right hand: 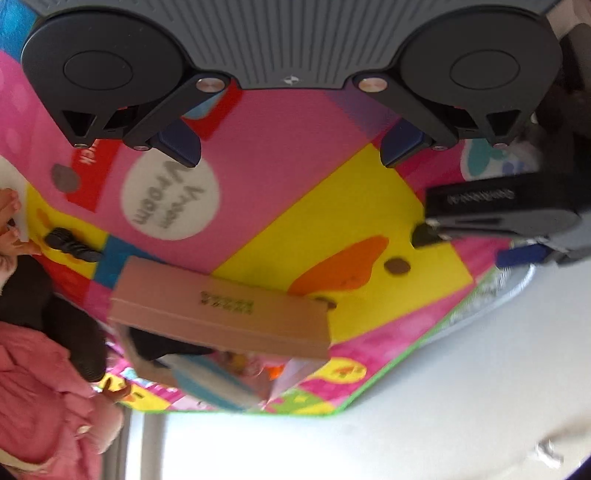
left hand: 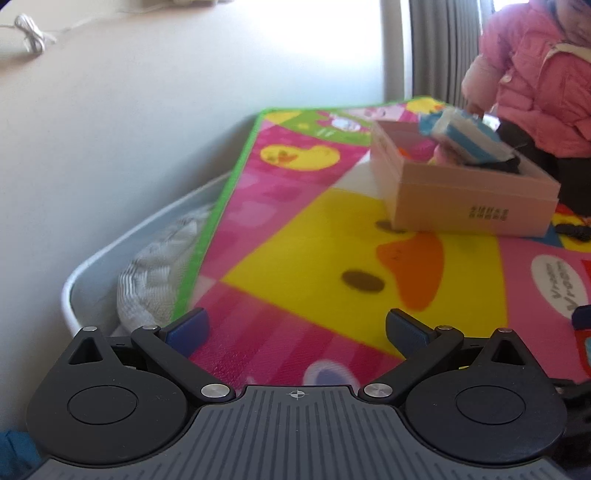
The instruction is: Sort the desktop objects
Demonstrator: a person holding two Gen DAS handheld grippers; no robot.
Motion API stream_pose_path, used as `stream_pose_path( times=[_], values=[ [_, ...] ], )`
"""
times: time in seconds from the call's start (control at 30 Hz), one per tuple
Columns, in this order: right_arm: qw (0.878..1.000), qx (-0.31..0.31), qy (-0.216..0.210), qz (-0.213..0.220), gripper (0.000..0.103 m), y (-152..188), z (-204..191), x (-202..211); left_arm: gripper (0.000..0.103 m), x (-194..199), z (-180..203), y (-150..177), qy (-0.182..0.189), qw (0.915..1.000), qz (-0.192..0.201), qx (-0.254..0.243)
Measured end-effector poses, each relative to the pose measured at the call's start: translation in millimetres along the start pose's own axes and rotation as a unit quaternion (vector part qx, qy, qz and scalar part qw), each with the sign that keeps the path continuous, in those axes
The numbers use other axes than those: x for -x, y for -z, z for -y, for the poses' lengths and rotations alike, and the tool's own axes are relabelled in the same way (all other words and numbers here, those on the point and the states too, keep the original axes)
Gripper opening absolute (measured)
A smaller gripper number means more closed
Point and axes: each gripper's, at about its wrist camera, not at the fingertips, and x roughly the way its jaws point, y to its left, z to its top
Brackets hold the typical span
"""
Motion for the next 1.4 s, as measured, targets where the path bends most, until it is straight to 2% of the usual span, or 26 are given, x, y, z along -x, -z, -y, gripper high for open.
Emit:
stream_pose_path(
  times=[0.13,1.4],
  values=[
    [1.0,0.0,0.011,0.002,0.103,2.2,-4.2,-1.6,0.103,2.9,3.7,7.4,0.005,0.9998,0.007,-0.016],
    [0.999,0.008,0.034,0.005,0.103,5.4,-11.0,-4.0,0.103,-1.2,7.2,8.6,0.005,0.9998,0.002,-0.021]
  ],
)
